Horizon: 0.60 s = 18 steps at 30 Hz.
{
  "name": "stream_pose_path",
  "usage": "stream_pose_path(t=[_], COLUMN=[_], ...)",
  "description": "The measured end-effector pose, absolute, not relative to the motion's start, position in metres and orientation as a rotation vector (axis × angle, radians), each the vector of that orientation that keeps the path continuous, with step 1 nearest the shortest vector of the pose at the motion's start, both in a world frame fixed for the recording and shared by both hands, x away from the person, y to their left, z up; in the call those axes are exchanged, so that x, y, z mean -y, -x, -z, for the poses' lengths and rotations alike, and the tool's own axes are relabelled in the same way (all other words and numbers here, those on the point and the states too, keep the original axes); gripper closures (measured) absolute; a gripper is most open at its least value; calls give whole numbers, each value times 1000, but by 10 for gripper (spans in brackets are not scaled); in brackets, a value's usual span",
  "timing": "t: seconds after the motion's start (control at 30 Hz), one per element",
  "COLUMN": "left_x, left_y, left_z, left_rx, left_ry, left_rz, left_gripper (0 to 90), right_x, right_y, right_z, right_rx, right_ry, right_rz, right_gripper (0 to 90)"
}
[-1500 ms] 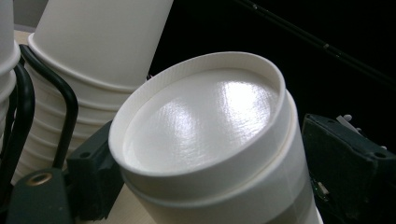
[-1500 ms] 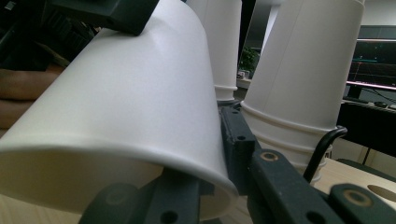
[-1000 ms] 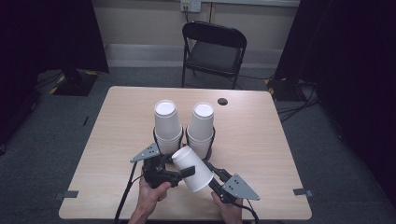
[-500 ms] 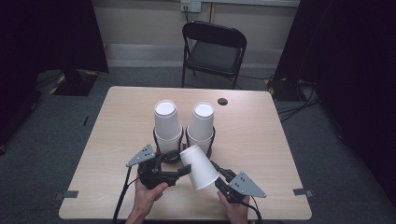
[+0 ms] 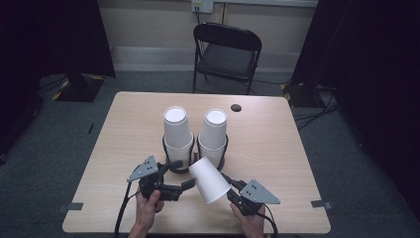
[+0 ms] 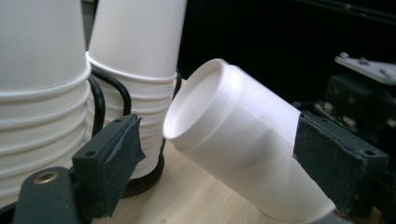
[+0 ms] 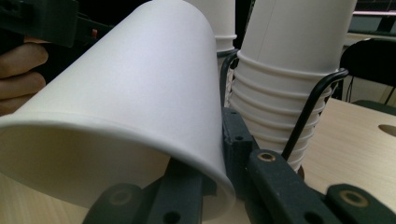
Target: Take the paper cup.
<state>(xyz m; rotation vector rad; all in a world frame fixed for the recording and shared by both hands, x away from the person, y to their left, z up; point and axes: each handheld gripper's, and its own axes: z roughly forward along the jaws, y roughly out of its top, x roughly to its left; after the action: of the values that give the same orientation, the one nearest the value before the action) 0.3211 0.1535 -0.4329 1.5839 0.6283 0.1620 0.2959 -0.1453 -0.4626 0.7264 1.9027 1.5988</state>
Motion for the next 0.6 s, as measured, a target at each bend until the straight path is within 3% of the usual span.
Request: stream_pose_path(t=[0.6], left_x=[-155], left_y=[-315], left_z=[441], left_rx=[-606], left_ry=[-1736], left_rz=[-417], left_gripper=[153], right_x=[146], right_y=[-304], right_z=[452], right_rx=[-2069], right_ry=[-812], right_rz=[-1511], right_gripper=[863])
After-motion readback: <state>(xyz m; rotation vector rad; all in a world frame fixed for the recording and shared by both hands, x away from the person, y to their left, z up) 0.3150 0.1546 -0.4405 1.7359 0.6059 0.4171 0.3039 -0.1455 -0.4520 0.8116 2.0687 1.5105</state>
